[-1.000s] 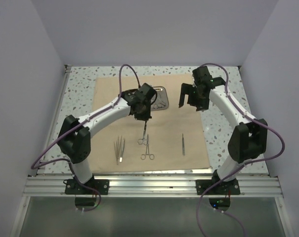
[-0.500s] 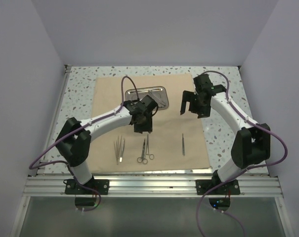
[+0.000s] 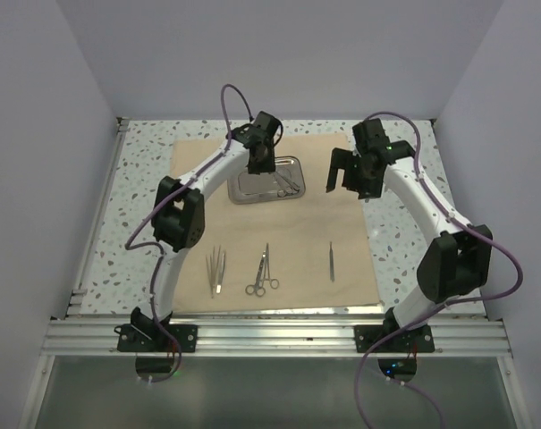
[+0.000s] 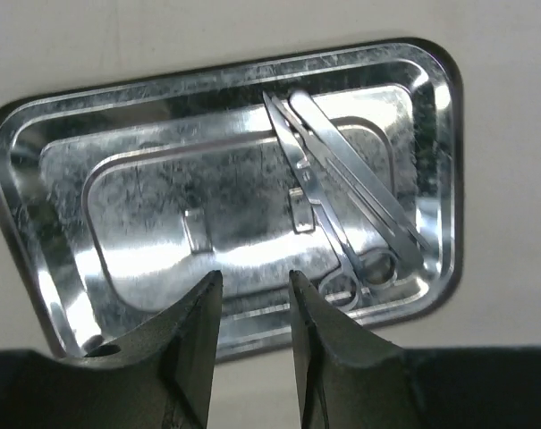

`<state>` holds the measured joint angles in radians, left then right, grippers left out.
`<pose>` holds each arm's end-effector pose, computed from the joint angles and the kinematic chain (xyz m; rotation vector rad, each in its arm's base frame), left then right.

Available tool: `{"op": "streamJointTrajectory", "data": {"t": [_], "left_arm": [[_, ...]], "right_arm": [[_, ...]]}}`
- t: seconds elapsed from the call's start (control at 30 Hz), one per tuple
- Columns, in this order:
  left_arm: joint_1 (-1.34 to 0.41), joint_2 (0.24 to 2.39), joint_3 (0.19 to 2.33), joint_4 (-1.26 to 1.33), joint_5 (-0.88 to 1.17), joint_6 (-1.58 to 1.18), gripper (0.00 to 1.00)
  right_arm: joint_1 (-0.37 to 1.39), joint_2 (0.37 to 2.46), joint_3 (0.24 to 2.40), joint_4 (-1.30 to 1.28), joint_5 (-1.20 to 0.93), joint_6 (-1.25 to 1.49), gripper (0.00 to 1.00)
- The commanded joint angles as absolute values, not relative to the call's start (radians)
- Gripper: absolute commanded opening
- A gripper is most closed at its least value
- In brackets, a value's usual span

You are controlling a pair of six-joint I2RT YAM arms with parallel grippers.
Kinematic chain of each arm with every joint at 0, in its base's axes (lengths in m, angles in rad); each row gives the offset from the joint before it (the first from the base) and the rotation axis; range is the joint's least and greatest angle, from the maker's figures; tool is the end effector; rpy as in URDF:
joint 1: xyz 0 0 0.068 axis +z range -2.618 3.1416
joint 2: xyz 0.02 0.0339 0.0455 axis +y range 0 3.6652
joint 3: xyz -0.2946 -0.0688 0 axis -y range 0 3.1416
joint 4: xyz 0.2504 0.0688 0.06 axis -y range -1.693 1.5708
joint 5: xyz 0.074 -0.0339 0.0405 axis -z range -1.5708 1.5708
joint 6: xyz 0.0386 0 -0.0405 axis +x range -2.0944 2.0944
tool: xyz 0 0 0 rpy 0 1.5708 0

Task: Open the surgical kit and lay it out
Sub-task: Pick up the medical item from the container.

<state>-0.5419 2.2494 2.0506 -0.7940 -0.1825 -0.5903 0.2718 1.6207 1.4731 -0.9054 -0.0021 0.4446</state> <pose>0.4520 -0.2640 0.2584 -0.1311 2.5487 -0.2098 0.3342 0.0932 0.3324 0.2276 2.6366 0.2483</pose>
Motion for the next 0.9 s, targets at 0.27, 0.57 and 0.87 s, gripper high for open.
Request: {"op": "streamJointTrajectory", "data": {"t": [0.27,0.57,0.87], "left_arm": [[-0.497,2.497,2.273,-0.709,-0.117,-0.465,0.38],[-0.494,2.502,2.257,-0.669,-0.091,-0.46,0.36],[-0.514,2.56,2.296,-0.655,-0.078,-0.439,0.37]], "right_arm": [[0.267,1.747,1.634,-1.003,0.052,0.406,0.97],[0.267,1.815,1.675,-1.002,0.029,0.403,0.97],[0.264,1.81,1.644,-0.989,0.029,0.399,0.97]]}}
